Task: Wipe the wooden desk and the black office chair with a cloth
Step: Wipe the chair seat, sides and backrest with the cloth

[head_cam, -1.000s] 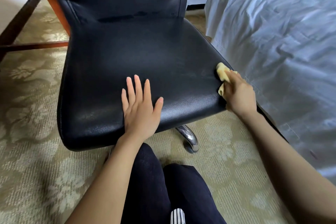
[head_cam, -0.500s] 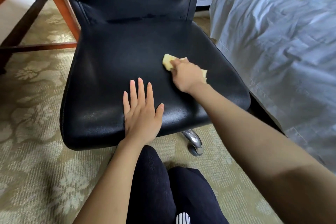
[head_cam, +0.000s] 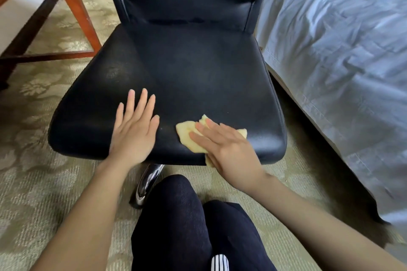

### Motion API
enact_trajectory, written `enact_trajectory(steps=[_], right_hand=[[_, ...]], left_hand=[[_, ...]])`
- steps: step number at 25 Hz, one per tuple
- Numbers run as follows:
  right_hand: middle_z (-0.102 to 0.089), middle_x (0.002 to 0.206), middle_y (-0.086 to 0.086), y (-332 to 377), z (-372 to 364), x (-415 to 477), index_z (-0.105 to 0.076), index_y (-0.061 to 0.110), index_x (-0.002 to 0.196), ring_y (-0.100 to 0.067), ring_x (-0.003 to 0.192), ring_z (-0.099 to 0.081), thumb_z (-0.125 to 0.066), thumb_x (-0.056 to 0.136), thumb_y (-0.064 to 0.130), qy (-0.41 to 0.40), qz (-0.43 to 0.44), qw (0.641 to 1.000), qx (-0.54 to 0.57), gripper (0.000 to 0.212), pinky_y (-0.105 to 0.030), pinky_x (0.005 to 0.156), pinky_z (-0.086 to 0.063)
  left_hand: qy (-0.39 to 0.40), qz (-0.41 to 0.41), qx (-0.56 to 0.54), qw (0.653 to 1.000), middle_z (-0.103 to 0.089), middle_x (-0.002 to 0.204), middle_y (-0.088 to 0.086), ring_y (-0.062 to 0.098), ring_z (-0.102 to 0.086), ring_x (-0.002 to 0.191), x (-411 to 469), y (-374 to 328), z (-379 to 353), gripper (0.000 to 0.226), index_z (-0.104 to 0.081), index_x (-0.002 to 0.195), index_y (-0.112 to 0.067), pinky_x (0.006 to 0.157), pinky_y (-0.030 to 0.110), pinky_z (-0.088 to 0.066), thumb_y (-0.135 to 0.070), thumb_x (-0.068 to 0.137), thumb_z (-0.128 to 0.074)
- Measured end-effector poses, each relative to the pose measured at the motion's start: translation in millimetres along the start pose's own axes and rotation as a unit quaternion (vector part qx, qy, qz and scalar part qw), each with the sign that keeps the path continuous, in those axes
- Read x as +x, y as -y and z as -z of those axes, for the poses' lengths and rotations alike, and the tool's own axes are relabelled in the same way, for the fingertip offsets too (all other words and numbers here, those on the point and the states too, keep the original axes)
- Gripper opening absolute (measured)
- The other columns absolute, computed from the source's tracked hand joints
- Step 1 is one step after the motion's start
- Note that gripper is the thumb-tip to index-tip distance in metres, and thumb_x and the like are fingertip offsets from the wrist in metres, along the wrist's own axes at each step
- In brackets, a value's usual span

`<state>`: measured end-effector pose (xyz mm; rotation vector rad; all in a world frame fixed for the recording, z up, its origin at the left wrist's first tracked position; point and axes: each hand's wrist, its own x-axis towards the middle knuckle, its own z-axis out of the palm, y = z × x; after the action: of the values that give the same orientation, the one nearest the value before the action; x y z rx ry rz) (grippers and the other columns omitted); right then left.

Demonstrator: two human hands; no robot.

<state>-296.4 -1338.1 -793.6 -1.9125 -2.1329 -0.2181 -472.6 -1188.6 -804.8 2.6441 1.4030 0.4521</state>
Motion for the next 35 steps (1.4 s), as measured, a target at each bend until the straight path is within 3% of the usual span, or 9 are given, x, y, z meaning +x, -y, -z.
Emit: enact_trajectory(steps=[4,12,15,17,20,23,28,32,35], right_hand=[[-0.055,0.135,-0.002,-19,10,-27,-0.062,0.019,0.125,-0.026,0.128,-0.048,-0.072,0.077,0.006,0.012,0.006,1.000,0.005,0.051,-0.043,0.104,-0.041],[-0.042,0.147,0.001,-81,24,53,-0.044,0.029,0.138,-0.019,0.137,-0.036,-0.041,0.098,0.022,0.117,-0.067,0.989,0.057,0.041,-0.036,0.115,-0.023],[-0.051,0.137,-0.005,-107,21,104,-0.047,0.025,0.134,-0.031,0.122,-0.049,-0.040,0.098,0.024,0.164,-0.152,0.974,0.028,0.037,-0.040,0.100,-0.039],[-0.059,0.123,-0.012,-107,16,135,-0.054,0.021,0.123,-0.035,0.110,-0.055,-0.043,0.093,0.019,0.147,-0.228,0.960,0.069,0.032,-0.038,0.089,-0.047],[-0.059,0.120,-0.011,-83,1,166,-0.058,0.021,0.119,-0.031,0.101,-0.056,-0.045,0.088,0.013,0.133,-0.278,0.950,0.059,0.034,-0.031,0.076,-0.043],[-0.054,0.130,-0.007,-48,-10,165,-0.053,0.021,0.127,-0.030,0.115,-0.052,-0.041,0.093,0.017,0.119,-0.217,0.968,0.039,0.036,-0.034,0.088,-0.040],[-0.055,0.132,-0.003,5,-8,127,-0.049,0.028,0.133,-0.029,0.113,-0.055,-0.043,0.094,0.023,0.087,-0.114,0.987,0.072,0.039,-0.039,0.090,-0.046],[-0.045,0.143,0.004,40,-8,69,-0.051,0.030,0.132,-0.025,0.128,-0.046,-0.046,0.093,0.015,0.071,-0.028,0.996,0.050,0.042,-0.037,0.103,-0.039],[-0.054,0.135,0.006,46,-9,21,-0.064,0.028,0.119,-0.020,0.129,-0.047,-0.067,0.080,0.012,0.058,0.096,0.992,-0.057,0.043,-0.030,0.105,-0.040]], left_hand=[[0.006,0.031,0.031,0.999,0.005,0.159,-0.009,0.010,0.022,0.143,3,13,6,0.053,-0.009,0.152,-0.025,0.115,0.037,0.014,-0.033,0.101,-0.017],[0.014,0.072,-0.009,0.997,0.015,0.159,0.001,0.018,0.022,0.143,-5,-27,-9,0.062,0.001,0.152,-0.018,0.114,0.039,0.014,-0.043,0.098,-0.016],[0.015,0.076,-0.019,0.997,0.019,0.158,0.000,0.017,0.024,0.143,-5,-27,-13,0.064,0.006,0.151,-0.021,0.112,0.038,0.019,-0.047,0.095,-0.012],[0.014,0.071,-0.018,0.997,0.020,0.158,-0.001,0.015,0.025,0.142,-4,-25,-14,0.065,0.007,0.151,-0.022,0.111,0.036,0.020,-0.048,0.093,-0.010],[0.019,0.067,-0.020,0.997,0.020,0.158,-0.002,0.014,0.025,0.142,-4,-22,-15,0.066,0.008,0.151,-0.024,0.109,0.034,0.022,-0.048,0.092,-0.009],[0.031,0.063,-0.029,0.997,0.020,0.157,-0.003,0.012,0.025,0.142,-2,-13,-13,0.063,0.008,0.151,-0.025,0.109,0.033,0.023,-0.046,0.095,-0.013],[0.076,0.052,-0.048,0.995,0.022,0.156,-0.008,0.007,0.025,0.141,5,8,-4,0.055,0.006,0.151,-0.027,0.111,0.033,0.020,-0.035,0.101,-0.016],[0.102,0.065,-0.108,0.987,0.013,0.158,-0.011,0.004,0.020,0.141,8,19,12,0.050,-0.005,0.151,-0.031,0.113,0.031,0.015,-0.026,0.103,-0.015],[0.097,0.072,-0.120,0.985,0.008,0.159,-0.011,0.006,0.017,0.143,1,14,20,0.050,-0.016,0.151,-0.031,0.114,0.033,0.013,-0.022,0.101,-0.019]])
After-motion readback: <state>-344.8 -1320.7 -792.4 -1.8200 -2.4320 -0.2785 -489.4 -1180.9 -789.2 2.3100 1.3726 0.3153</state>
